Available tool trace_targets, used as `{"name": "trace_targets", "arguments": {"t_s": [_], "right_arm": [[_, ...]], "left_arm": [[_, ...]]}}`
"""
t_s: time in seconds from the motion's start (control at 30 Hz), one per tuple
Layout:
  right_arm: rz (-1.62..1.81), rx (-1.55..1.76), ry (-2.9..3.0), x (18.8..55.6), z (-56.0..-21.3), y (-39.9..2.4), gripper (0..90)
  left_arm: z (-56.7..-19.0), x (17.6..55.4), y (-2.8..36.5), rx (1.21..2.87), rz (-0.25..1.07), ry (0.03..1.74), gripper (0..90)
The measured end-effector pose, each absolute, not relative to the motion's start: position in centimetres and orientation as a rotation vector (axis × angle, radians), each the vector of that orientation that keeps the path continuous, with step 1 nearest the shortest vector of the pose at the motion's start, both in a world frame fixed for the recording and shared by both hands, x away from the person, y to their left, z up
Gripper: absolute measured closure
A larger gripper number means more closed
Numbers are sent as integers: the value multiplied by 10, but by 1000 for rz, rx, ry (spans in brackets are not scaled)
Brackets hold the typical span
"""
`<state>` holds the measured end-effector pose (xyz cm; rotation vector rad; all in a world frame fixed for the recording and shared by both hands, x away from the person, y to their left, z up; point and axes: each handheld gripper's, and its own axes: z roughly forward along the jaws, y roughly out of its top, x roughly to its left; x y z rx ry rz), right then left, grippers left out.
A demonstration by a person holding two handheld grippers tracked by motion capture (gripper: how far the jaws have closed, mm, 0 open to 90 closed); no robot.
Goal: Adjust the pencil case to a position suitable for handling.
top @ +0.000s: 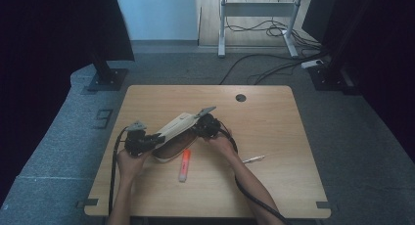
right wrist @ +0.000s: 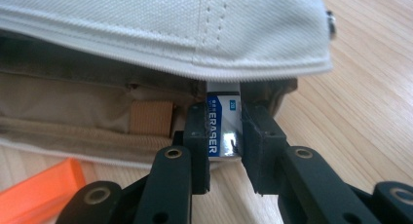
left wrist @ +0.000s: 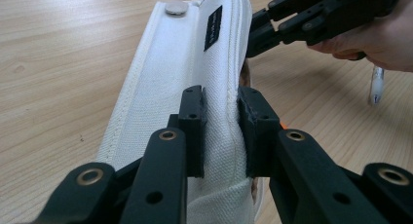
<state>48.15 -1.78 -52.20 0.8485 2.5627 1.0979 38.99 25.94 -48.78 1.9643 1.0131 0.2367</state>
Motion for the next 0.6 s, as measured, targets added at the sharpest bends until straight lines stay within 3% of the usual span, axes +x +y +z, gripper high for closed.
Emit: {"name": "trace_targets", "arguments": {"t_s": [0.6], "right_arm": [[1097, 876, 2551, 494, -533, -3, 720]], "left_arm": [[-488, 390, 258, 1973, 238, 1007, 736]]}}
